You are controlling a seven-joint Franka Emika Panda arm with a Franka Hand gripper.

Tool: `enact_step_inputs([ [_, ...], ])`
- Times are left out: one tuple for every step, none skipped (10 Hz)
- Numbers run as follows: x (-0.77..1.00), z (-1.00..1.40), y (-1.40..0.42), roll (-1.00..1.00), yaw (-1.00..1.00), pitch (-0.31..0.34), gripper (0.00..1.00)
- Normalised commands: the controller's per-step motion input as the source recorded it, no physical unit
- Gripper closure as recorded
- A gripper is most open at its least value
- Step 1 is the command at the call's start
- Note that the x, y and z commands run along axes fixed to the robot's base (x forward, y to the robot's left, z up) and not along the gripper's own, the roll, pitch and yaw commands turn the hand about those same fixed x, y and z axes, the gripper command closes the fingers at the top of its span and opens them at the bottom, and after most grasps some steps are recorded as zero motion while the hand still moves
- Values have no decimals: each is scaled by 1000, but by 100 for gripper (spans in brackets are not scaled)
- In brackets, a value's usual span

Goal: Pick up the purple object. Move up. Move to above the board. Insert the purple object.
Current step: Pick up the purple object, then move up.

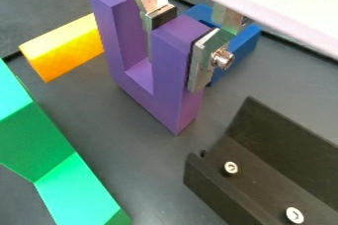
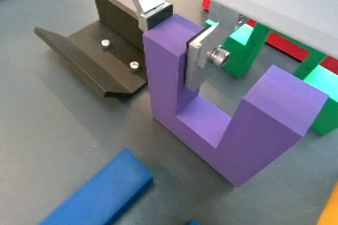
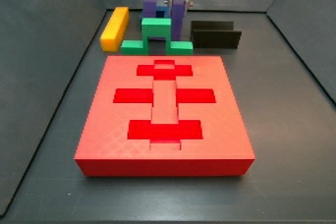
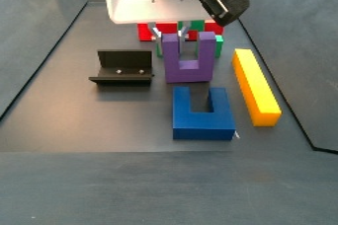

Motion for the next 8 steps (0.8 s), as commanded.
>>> enact_step_inputs([
  [0,0,0,0,0,0,100],
  [0,0,0,0,0,0,100],
  [0,0,0,0,0,0,100],
  [0,0,0,0,0,0,100],
  [0,0,0,0,0,0,100],
  [0,0,0,0,0,0,100],
  [0,0,0,0,0,0,100],
  [0,833,0,0,0,0,100],
])
